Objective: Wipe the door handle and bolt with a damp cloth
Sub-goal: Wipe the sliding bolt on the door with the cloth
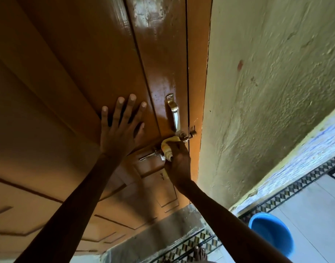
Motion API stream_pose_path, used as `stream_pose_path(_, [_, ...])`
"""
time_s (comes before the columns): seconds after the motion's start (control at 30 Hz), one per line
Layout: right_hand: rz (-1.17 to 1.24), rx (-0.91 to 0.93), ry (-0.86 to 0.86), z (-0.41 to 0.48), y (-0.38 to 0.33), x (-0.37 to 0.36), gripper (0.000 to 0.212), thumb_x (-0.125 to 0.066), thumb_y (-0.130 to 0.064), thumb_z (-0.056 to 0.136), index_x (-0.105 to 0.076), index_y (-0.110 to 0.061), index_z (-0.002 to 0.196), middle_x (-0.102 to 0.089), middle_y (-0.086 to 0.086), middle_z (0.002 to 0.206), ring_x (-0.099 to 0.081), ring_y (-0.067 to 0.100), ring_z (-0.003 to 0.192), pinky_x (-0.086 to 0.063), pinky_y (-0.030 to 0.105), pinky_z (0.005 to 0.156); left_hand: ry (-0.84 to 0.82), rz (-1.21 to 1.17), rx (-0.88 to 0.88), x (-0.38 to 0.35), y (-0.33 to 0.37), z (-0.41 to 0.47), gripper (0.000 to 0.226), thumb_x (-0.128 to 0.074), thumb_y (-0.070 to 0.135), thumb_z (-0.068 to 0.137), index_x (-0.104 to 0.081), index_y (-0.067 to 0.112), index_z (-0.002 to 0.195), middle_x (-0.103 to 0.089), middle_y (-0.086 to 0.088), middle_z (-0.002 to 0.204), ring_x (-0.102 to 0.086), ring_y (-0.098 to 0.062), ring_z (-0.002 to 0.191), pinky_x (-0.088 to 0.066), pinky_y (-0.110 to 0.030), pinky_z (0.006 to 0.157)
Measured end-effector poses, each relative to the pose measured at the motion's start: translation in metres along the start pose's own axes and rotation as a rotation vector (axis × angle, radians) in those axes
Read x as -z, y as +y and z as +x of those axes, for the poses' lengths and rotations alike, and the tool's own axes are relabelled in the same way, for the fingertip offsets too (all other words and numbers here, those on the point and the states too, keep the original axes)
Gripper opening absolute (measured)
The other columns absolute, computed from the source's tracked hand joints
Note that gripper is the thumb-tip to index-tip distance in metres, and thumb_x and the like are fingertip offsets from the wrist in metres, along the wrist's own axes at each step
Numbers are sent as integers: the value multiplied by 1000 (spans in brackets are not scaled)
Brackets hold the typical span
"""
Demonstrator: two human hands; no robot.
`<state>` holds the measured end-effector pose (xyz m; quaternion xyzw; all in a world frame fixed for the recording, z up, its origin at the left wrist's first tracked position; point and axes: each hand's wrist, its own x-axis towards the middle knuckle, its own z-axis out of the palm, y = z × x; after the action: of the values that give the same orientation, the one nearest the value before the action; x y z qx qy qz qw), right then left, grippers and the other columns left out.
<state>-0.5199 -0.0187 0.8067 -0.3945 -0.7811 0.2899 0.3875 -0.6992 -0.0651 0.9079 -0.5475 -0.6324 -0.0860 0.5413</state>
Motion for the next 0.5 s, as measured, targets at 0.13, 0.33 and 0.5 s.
stream_pose_path(0.13, [-54, 139, -181, -6, 9, 17, 47, -68, -6, 76, -59, -11, 122, -61, 10, 124, -60, 27, 110, -56, 41, 90, 7, 11, -1, 0, 0, 0, 61, -41, 51, 99, -29, 30, 155, -15, -4, 162, 3, -24, 152, -4, -52, 120])
stream_pose_path(0.33, [-62, -39, 23, 19, 13, 32, 41, -61, -25, 82, -58, -14, 122, -58, 10, 128, -60, 29, 114, -54, 38, 95, 17, 10, -1, 0, 1, 1, 61, -41, 52, 99, -30, 29, 155, -7, -4, 165, 3, -24, 153, -2, -52, 121])
stream_pose_path(0.5, [79, 34, -81, 4, -7, 11, 38, -68, -7, 80, -63, -11, 118, -63, 10, 123, -62, 26, 112, -53, 40, 98, -5, 1, 1, 1, 0, 1, 62, -40, 51, 99, -26, 30, 155, -8, -4, 165, 1, -24, 152, -4, -53, 120])
